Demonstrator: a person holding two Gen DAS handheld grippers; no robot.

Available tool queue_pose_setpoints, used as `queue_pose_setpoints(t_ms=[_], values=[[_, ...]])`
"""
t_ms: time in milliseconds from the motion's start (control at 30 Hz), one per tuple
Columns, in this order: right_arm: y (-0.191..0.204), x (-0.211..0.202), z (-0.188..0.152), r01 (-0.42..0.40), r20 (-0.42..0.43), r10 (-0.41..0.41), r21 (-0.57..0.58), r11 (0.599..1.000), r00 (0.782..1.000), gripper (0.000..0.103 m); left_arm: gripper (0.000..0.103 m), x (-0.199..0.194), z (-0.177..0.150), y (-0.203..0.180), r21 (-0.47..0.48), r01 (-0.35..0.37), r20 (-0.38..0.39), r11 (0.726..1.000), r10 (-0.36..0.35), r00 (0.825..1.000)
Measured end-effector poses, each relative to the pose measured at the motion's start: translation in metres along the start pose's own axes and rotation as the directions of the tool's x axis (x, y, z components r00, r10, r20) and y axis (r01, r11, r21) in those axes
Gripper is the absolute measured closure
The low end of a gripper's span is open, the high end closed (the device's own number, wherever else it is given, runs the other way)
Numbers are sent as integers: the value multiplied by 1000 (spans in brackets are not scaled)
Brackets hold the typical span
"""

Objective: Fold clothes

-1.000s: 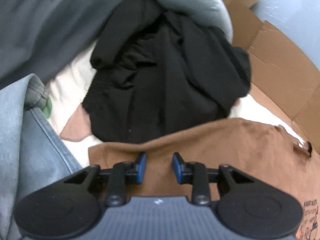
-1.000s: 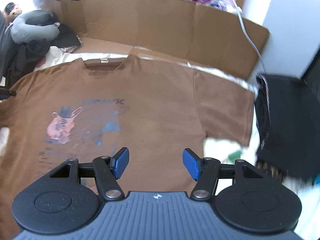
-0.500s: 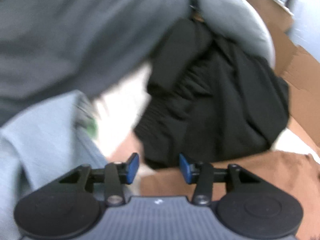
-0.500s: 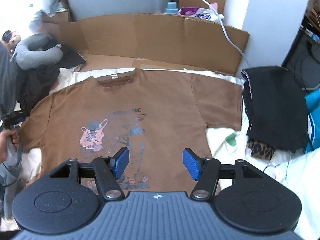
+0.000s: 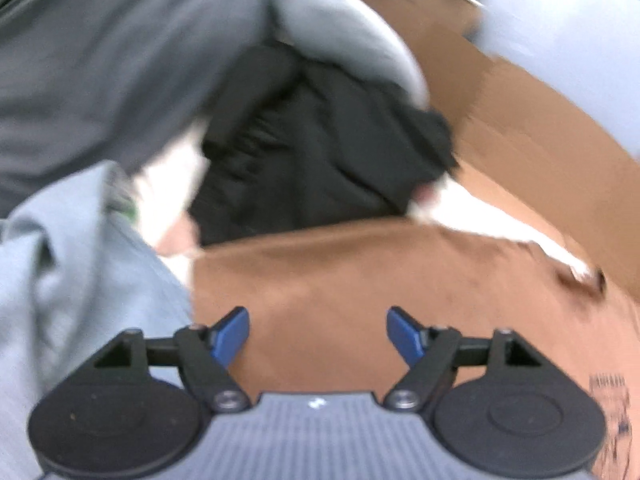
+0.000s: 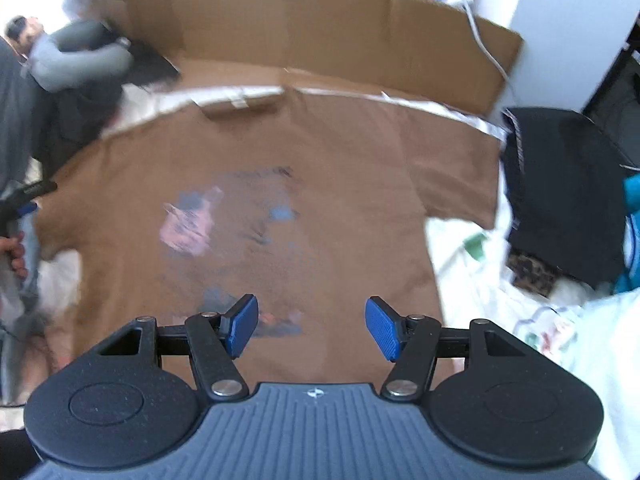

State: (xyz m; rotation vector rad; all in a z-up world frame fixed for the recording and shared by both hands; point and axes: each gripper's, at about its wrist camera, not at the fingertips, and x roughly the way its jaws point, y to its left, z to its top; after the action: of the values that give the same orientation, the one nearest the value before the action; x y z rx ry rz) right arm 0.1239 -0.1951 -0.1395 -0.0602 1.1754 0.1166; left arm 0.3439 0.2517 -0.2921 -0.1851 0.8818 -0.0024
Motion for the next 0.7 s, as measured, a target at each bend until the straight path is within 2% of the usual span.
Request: queue_pose_setpoints(t_ms=[133,233,333,567,700], values=[[-4,3,0,-3,-42,3,13,1000,999,37,24,-5,-16,-41,111,52,-20,993,-50,999],[-5,-1,1,-16,-46,18,25,1000,999,37,21,-4,-30,-60,148,97,-55,984,-89,995],[-8,-3,2,-34,-47,36,42,999,998,37,21,4,-43,-73,185,113,-95,976,-96,991],[-18,1,1,-16,-68,20,61,998,997,36,21,6,-63,-70,220,101,-115,970,-77,990],[-20,5,2,-4,-75,8,56,998,997,37,16,9,-66,-76,263,85,-117,961,-55,992]])
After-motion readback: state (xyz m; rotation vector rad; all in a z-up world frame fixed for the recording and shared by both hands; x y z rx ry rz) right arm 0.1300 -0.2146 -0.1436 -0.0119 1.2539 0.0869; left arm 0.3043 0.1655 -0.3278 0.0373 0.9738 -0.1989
